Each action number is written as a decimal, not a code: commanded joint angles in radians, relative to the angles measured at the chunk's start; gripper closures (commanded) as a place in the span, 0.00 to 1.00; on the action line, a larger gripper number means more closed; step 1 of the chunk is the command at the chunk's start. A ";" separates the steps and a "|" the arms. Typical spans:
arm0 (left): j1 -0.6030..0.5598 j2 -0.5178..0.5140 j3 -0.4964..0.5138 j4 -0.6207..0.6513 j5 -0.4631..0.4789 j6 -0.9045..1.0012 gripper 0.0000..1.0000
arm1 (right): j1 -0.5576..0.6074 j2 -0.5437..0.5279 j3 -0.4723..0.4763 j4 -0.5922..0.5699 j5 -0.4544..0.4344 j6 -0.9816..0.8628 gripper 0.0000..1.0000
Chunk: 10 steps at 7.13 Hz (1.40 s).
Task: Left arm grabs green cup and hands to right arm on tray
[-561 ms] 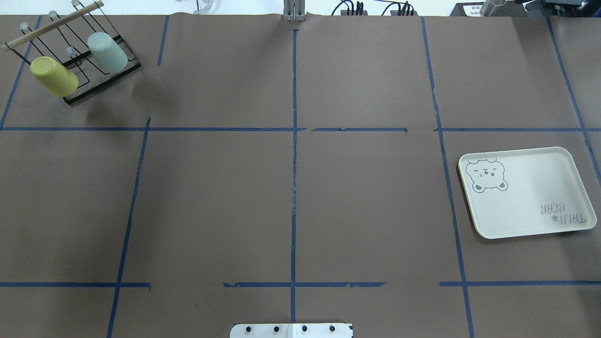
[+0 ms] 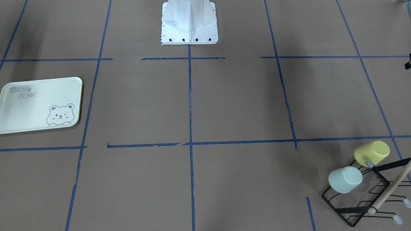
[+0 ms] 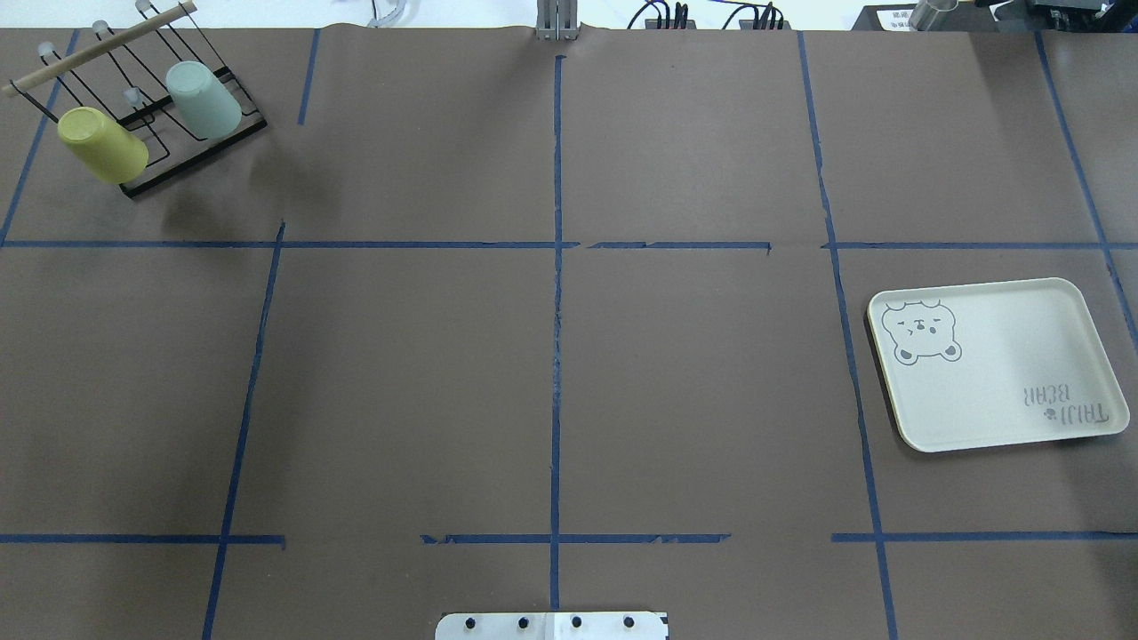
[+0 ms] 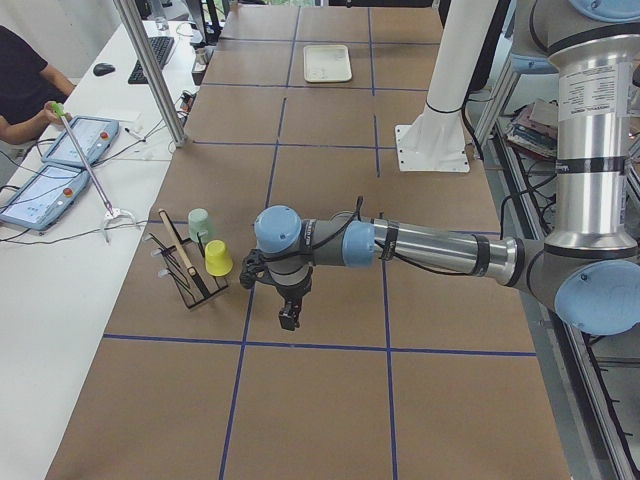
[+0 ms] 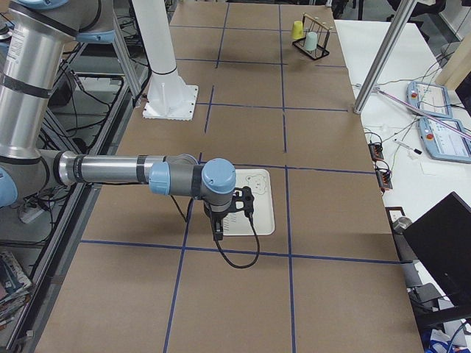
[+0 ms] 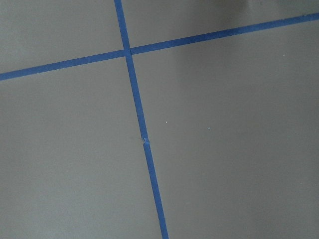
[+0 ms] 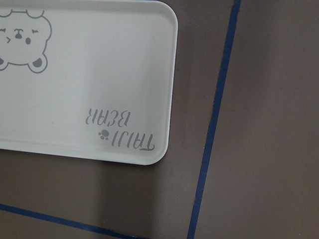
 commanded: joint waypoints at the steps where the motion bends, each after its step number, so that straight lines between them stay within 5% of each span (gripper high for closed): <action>1: -0.001 0.001 -0.003 -0.003 0.000 -0.005 0.00 | 0.001 0.006 -0.001 0.021 -0.001 -0.004 0.00; 7: 0.000 0.009 -0.077 -0.011 -0.041 -0.041 0.00 | -0.002 0.000 -0.033 0.091 0.008 -0.001 0.00; 10: 0.063 -0.019 -0.155 -0.118 -0.096 -0.176 0.00 | -0.005 0.006 -0.033 0.092 0.009 -0.004 0.00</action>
